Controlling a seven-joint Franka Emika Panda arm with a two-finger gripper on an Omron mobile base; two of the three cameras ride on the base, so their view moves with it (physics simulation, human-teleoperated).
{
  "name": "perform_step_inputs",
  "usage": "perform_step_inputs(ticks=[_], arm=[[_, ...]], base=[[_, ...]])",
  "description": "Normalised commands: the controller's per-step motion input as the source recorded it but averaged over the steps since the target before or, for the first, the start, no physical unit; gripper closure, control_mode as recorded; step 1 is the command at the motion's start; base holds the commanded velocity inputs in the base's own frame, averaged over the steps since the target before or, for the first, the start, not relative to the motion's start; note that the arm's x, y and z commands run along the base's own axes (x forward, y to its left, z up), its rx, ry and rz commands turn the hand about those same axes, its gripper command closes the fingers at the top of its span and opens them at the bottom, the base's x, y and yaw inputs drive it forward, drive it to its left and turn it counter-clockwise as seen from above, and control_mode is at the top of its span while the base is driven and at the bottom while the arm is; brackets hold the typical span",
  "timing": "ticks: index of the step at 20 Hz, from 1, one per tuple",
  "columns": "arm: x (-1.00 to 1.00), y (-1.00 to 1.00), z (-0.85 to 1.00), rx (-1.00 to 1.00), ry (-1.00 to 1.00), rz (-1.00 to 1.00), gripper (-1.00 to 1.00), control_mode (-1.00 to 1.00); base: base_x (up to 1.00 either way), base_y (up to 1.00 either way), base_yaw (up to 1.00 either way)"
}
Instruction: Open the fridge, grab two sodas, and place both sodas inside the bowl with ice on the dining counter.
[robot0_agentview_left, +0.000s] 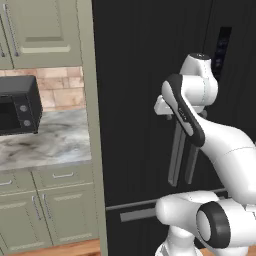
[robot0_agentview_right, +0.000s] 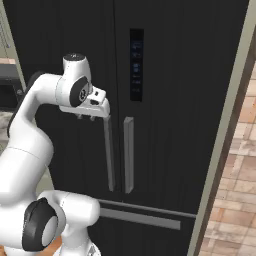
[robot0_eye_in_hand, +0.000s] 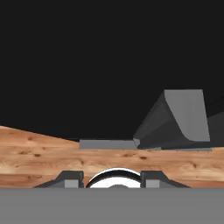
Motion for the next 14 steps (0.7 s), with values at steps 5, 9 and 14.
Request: perform_step_inputs(ticks=[5, 9, 14], arm=[[0.00, 0.00, 0.00, 0.00, 0.00, 0.00, -1.00, 1.00], [0.00, 0.00, 0.00, 0.00, 0.00, 0.00, -1.00, 1.00], [0.00, 0.00, 0.00, 0.00, 0.00, 0.00, -1.00, 1.00]], base=[[-0.12, -0.04, 0.00], [-0.54, -0.60, 0.00], [-0.18, -0.56, 0.00]])
